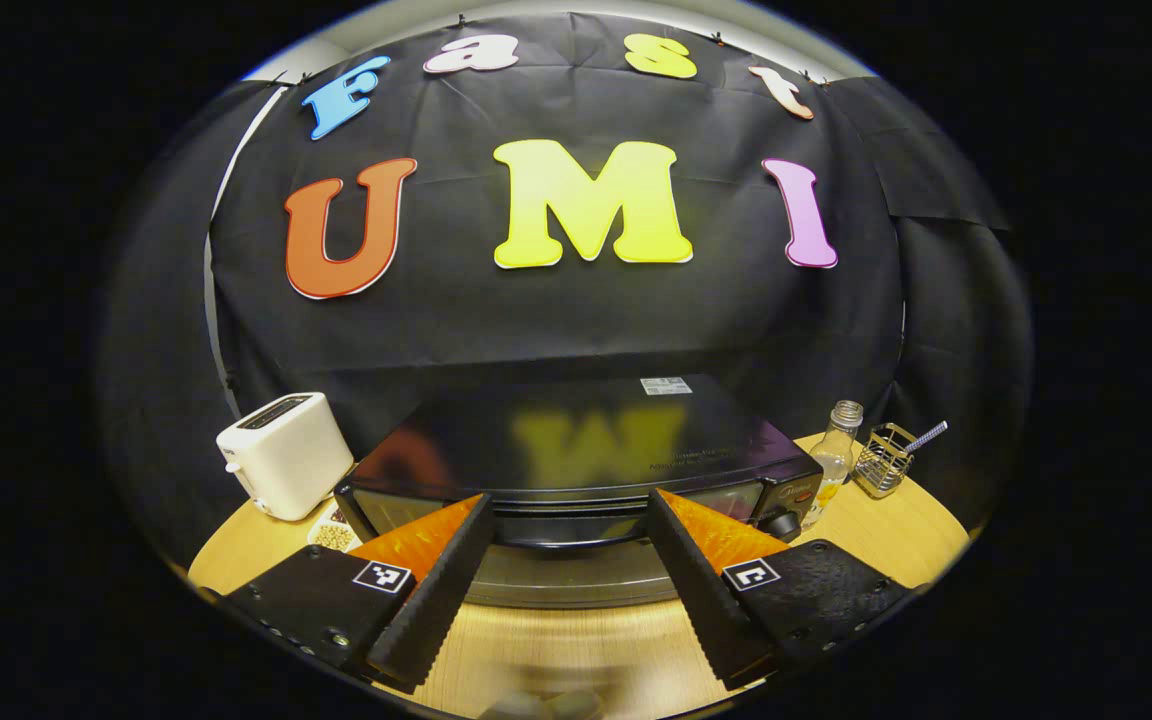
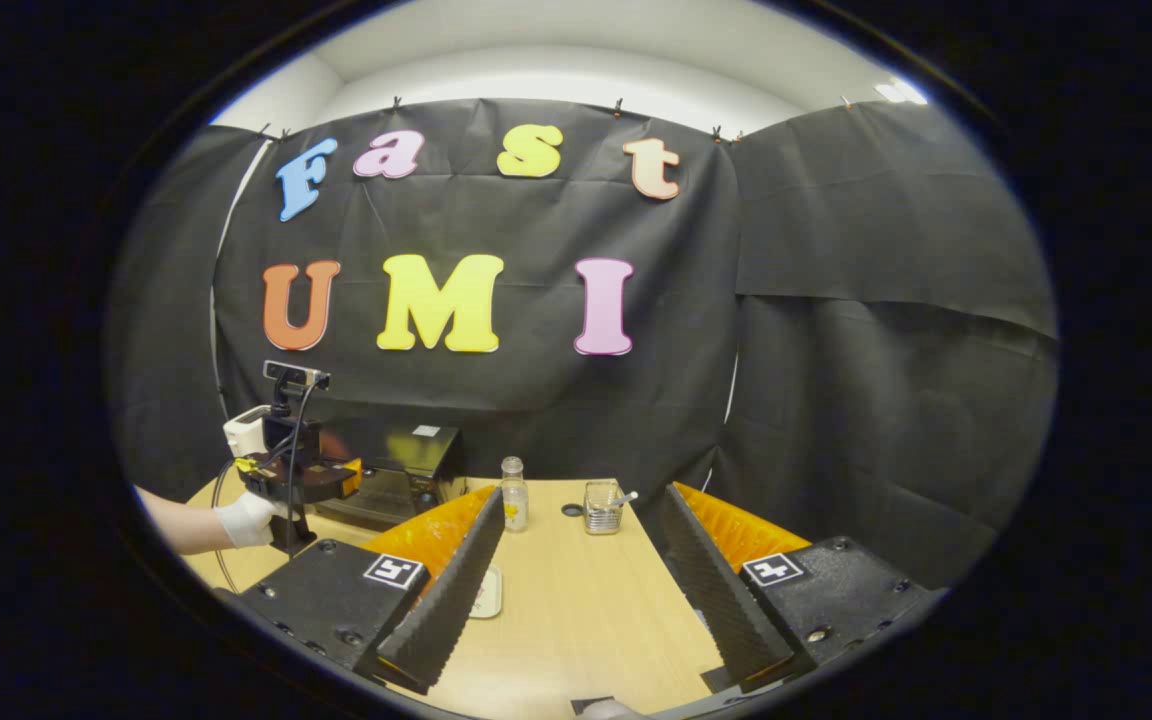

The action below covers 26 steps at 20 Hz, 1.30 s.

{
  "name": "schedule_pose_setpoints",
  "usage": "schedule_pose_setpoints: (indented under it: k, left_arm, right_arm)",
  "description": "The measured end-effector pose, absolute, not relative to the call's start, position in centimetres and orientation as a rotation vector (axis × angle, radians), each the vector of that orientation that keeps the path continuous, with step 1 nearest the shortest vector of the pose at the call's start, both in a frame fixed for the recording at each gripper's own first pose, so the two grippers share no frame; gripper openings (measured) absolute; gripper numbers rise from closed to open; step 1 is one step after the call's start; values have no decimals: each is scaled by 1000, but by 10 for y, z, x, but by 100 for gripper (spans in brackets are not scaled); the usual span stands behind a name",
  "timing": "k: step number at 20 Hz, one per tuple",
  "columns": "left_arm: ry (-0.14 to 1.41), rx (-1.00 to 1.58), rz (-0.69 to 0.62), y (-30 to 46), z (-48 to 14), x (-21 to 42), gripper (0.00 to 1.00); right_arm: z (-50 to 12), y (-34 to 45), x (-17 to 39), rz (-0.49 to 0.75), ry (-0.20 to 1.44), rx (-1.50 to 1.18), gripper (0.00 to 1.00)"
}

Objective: Open the electric oven with the left hand, put the food in, and close the electric oven.

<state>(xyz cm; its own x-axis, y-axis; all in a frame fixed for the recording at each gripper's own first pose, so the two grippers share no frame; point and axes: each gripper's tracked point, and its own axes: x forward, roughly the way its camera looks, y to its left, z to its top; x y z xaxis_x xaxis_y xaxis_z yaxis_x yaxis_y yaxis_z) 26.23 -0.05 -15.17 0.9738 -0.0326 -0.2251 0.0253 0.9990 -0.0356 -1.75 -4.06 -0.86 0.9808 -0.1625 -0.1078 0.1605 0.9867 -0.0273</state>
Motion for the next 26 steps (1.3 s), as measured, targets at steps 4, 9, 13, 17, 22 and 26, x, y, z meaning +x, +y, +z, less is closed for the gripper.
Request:
schedule_pose_setpoints:
  k: [4,9,13,17,22,26]
  left_arm:
    - [229,-21,-46,-2,-151,266,98]
    - [247,-30,-31,-1,-151,280,98]
    - [255,-38,-31,-1,-152,280,98]
    - [276,-35,-40,-1,-154,272,98]
    - [282,-33,-41,-2,-159,258,98]
    - [296,-38,-46,-4,-169,232,98]
  right_arm:
    - [-11,-43,-19,-162,122,-10,96]
    - [-16,-40,-18,-153,138,-12,96]
    - [-17,-38,-19,-154,138,-2,100]
    - [-24,-42,-21,-160,148,15,96]
    - [-29,-41,-24,-151,154,28,96]
    - [-33,-35,-28,-132,161,31,96]
